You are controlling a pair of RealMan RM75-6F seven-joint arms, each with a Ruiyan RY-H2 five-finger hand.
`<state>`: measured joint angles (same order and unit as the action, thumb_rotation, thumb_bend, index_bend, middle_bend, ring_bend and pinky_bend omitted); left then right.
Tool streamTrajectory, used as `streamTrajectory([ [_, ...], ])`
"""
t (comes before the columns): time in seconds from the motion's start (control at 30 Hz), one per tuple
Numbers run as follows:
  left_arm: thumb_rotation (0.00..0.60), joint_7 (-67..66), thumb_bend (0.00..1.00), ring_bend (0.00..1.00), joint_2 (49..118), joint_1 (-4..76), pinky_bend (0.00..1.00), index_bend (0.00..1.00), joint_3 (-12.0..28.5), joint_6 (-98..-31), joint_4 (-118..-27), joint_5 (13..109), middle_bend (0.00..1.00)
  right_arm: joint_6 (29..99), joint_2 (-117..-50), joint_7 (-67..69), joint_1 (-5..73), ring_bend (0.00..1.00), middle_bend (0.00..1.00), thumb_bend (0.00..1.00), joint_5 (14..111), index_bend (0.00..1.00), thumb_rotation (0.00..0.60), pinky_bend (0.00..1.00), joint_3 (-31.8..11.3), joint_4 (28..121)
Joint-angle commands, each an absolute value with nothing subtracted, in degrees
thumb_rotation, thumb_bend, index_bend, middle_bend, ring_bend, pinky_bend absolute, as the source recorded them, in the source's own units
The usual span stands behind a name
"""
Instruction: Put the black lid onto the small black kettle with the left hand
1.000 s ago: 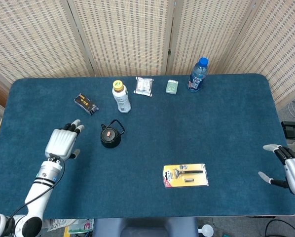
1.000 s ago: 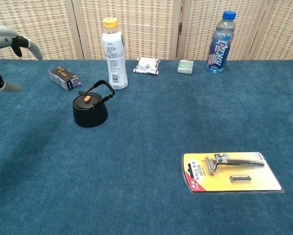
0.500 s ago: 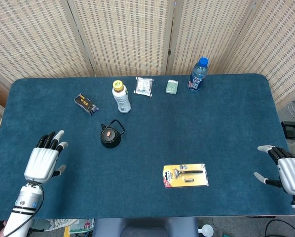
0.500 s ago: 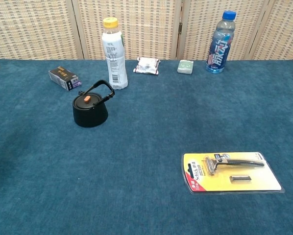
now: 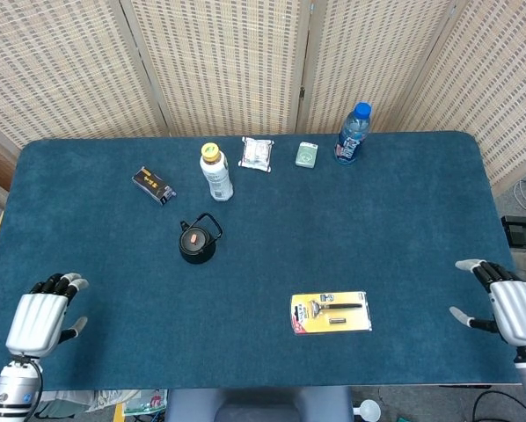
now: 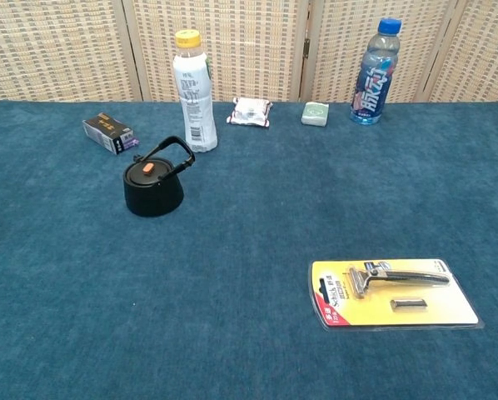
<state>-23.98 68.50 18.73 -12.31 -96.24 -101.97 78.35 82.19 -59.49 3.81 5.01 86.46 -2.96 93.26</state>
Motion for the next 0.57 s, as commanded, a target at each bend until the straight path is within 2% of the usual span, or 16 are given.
streamTrajectory([
  [0.03, 0.600, -21.23, 0.17, 0.25, 68.71, 16.64, 0.38, 0.35, -11.83, -95.88, -99.52, 79.01, 0.31, 81.96, -59.70, 3.23, 5.12, 0.27, 0.30, 0.09, 86.31, 0.29, 0.600, 0.39, -2.91, 93.30],
  [0.17, 0.600, -17.92, 0.17, 0.25, 69.01, 14.88, 0.39, 0.35, -10.91, -94.66, -96.79, 78.92, 0.31, 81.72, -59.86, 2.83, 5.18, 0.27, 0.30, 0.09, 85.94, 0.29, 0.600, 0.39, -2.94, 93.20],
  [0.57, 0.600, -17.56, 0.17, 0.26, 68.10, 13.62, 0.39, 0.36, -6.92, -89.45, -96.16, 77.68, 0.32, 81.05, -59.69, 4.12, 5.47, 0.27, 0.30, 0.09, 85.49, 0.29, 0.600, 0.39, -3.03, 92.77],
])
